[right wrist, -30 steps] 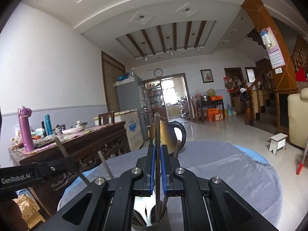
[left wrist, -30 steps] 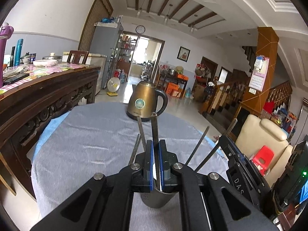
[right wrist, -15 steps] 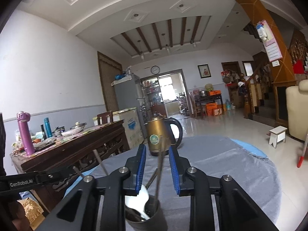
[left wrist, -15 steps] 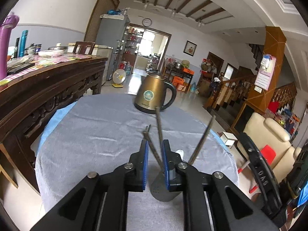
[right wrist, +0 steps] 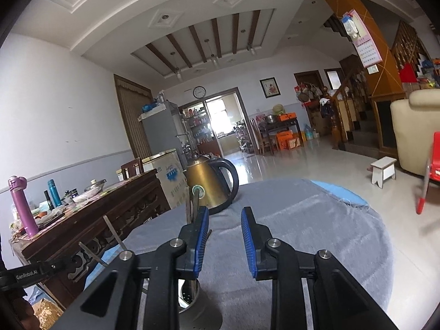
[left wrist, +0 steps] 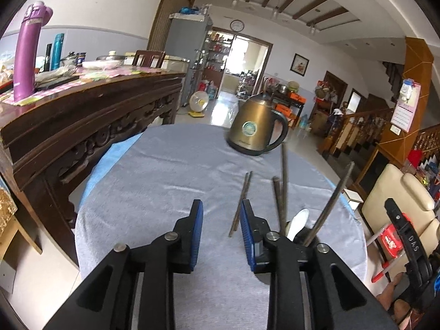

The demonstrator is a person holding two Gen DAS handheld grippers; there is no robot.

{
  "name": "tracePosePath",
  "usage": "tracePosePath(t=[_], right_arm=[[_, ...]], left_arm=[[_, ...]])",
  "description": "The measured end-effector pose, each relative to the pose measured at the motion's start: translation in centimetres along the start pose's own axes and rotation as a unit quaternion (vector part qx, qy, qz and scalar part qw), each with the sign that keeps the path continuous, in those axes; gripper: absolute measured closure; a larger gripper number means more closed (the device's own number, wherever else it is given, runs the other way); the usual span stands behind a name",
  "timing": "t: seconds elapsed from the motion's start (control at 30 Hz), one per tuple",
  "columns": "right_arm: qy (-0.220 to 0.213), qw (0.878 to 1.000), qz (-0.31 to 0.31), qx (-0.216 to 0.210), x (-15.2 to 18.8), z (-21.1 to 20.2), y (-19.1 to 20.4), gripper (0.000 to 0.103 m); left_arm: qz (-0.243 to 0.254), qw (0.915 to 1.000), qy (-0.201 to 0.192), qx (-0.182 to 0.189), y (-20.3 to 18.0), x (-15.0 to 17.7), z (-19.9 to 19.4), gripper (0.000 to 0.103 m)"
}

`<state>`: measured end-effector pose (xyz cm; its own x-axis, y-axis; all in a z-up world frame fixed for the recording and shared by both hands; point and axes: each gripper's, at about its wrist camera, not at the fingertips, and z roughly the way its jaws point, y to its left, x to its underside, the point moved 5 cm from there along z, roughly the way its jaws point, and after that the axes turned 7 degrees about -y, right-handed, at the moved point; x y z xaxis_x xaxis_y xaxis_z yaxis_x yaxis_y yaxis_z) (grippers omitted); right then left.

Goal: Organize utensils
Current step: 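Move both open tools back over the last chopsticks on the cloth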

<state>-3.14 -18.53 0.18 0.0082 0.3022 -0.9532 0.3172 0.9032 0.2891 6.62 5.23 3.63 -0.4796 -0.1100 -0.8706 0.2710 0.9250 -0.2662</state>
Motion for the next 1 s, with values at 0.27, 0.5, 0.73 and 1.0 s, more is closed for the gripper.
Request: tracePosePath(t=[0.27,0.5,0.73,1.0], right_arm=[[0.032,0.999,0.023,0.011,1.1,1.0,-1.7,0.072],[0.058,0.997,0.044,0.023,2.3,2.1,-3.0,0.071],[0.093,0.993,0.066,0.035,4.2,3.5,-4.6,0.071],[0.115,0.989,0.078,0.046,5.5,4.7,-5.8,0.071]], left_arm=[[0.013,0.9988,0.044,-0.014,1.6,2.2,2.3,0.073],[0.035,0.9944,0.099,-0.003,2.1,5.6,5.6,0.073],[0.061,0.9892,0.129,0.035,1.2,7.9,8.8,0.073],[0.066,0.9809,0.172,0.063,-0.2,9.5,12.5,0.073]])
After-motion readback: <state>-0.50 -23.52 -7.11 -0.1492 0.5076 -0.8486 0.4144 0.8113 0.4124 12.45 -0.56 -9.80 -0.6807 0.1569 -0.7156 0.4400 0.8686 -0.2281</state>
